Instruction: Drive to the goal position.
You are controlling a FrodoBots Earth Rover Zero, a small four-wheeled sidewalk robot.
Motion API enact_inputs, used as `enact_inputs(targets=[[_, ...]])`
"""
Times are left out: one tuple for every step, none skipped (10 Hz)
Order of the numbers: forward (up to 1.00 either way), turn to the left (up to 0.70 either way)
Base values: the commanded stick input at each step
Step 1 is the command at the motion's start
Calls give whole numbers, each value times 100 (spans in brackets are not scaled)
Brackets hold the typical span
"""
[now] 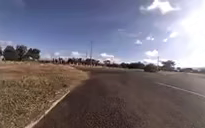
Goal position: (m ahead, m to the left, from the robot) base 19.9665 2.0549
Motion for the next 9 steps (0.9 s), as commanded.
enact_inputs(targets=[[45,0],[45,0],[45,0],[45,0],[45,0],[45,0],[45,0],[45,0],[45,0]])
